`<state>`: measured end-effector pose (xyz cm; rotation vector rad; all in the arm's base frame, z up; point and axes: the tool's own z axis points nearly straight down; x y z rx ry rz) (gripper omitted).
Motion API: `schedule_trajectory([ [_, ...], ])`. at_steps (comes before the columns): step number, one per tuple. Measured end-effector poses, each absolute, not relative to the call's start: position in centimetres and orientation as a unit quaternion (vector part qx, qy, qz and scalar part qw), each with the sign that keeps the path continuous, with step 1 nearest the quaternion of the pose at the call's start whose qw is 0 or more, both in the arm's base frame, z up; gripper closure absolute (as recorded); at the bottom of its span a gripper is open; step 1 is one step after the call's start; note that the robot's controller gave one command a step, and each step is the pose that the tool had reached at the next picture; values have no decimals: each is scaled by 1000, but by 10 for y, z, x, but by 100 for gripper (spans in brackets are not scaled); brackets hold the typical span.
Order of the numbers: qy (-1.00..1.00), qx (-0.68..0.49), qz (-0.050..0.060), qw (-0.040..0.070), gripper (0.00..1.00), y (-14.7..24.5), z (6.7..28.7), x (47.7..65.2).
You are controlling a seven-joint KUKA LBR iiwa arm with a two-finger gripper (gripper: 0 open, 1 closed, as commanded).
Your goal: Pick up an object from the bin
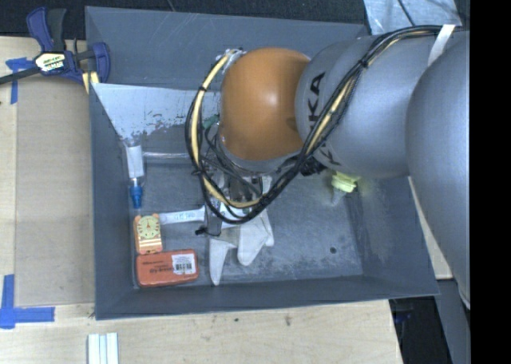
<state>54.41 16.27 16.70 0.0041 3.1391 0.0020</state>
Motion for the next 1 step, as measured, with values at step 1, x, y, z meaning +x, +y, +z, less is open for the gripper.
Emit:
schedule_trajectory([
  [1, 1000, 1, 1, 1, 0, 163, 167, 544],
])
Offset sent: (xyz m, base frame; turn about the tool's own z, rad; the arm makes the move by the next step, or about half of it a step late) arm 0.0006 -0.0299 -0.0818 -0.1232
